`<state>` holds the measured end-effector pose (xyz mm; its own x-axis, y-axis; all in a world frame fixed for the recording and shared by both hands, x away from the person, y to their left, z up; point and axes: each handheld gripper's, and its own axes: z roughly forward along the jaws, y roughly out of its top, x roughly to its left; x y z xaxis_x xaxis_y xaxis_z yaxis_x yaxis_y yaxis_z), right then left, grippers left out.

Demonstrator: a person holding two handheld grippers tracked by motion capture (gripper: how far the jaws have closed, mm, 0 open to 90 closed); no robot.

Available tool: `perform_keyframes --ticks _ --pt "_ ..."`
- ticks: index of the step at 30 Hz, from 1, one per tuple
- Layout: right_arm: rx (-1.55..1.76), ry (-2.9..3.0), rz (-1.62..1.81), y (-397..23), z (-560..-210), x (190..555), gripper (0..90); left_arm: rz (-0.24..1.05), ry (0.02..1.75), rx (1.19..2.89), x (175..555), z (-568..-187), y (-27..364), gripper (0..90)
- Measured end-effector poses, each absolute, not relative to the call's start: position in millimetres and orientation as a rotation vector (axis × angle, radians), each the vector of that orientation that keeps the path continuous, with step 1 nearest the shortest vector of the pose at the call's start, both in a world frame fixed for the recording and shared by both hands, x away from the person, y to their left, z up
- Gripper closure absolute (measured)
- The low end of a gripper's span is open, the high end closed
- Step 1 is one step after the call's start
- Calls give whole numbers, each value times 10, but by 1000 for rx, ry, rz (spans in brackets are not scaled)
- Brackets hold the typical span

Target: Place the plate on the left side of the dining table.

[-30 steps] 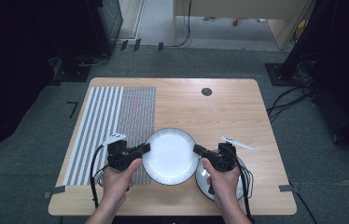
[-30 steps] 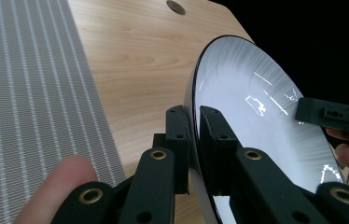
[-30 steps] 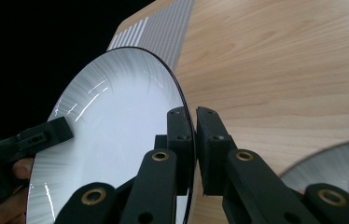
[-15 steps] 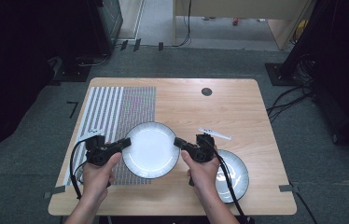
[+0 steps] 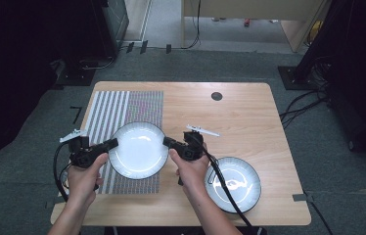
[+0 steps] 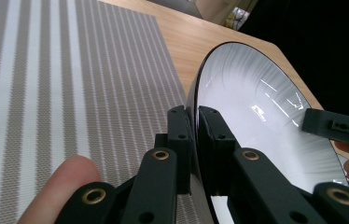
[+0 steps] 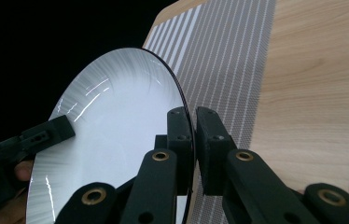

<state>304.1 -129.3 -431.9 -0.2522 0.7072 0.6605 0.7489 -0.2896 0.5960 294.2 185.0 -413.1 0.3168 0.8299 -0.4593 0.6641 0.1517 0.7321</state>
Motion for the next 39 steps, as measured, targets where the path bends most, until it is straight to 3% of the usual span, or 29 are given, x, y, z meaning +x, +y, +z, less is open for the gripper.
perform_keyframes --ticks 15,39 --pt "-1891 -1866 -1543 -817 -4522 3467 860 201 1502 1540 3287 -4344 2264 845" --pt "-2047 -1926 -1485 -332 -4865 4066 868 274 1616 1568 3918 -4727 2456 818"
